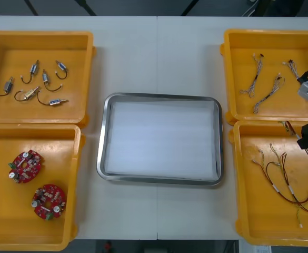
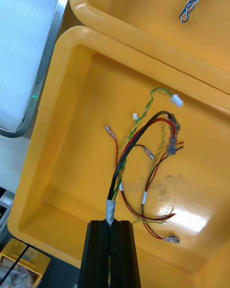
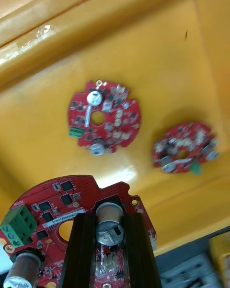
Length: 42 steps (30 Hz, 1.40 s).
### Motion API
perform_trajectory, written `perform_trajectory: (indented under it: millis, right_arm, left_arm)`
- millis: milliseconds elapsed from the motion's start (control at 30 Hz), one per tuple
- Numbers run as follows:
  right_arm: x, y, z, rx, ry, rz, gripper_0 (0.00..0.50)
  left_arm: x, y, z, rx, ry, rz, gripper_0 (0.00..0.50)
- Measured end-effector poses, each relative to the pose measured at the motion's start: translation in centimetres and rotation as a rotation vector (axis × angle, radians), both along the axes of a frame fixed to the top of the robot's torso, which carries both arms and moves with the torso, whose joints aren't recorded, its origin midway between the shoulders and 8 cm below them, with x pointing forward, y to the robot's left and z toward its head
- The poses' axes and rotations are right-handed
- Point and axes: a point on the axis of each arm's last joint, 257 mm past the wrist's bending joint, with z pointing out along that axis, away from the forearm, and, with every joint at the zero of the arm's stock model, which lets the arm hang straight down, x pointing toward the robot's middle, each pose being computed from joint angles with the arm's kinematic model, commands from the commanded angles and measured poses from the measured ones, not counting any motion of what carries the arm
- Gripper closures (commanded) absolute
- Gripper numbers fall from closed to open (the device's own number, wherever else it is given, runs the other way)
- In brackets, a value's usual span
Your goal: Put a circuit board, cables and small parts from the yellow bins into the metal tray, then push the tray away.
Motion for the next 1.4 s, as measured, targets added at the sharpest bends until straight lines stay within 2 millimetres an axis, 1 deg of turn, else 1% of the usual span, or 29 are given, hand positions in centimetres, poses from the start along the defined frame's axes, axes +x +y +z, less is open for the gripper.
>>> perform_trajectory:
  millis: [167,233,300,433,600,700,867,933,1200,1400]
  right_arm:
    - [0.2,0.5,0.3,-0.002,-0.006,0.016,0.500]
    - [0.2,0.6,0.3,0.000,-0.006,0.017,0.500]
    - [0.2,0.6,0.3,0.001,-0.005,0.018,0.500]
    - [0.2,0.6,0.3,0.002,-0.005,0.019,0.500]
    - [0.2,0.7,0.3,0.003,-0.005,0.020,0.500]
    - [0.2,0.7,0.3,0.004,-0.006,0.021,0.500]
    - [0.2,0.7,0.3,0.004,-0.006,0.021,0.500]
    - [0.2,0.7,0.3,0.004,-0.006,0.021,0.500]
    - [0.2,0.7,0.3,0.004,-0.006,0.021,0.500]
    - [0.2,0.7,0.3,0.005,-0.006,0.021,0.500]
  left_arm:
    - [0.5,-4.9,0.8,-0.145,0.010,0.313,0.500]
    - [1.0,-6.6,0.9,-0.180,0.021,0.370,0.500]
    - [1.5,-7.9,0.9,-0.173,0.027,0.353,0.500]
    - [2.3,-9.7,1.1,-0.110,0.013,0.251,0.500]
    - [4.1,-12.6,1.4,-0.090,-0.031,0.210,0.500]
    - [4.7,-14.6,1.1,-0.116,-0.034,0.267,0.500]
    - [5.5,-17.6,0.7,-0.245,-0.040,0.477,0.500]
    - [5.7,-18.6,0.5,-0.285,-0.039,0.526,0.500]
    - [6.4,-21.3,-1.4,-0.222,-0.056,0.484,0.500]
    - [8.5,-23.8,-2.4,-0.232,-0.050,0.509,0.500]
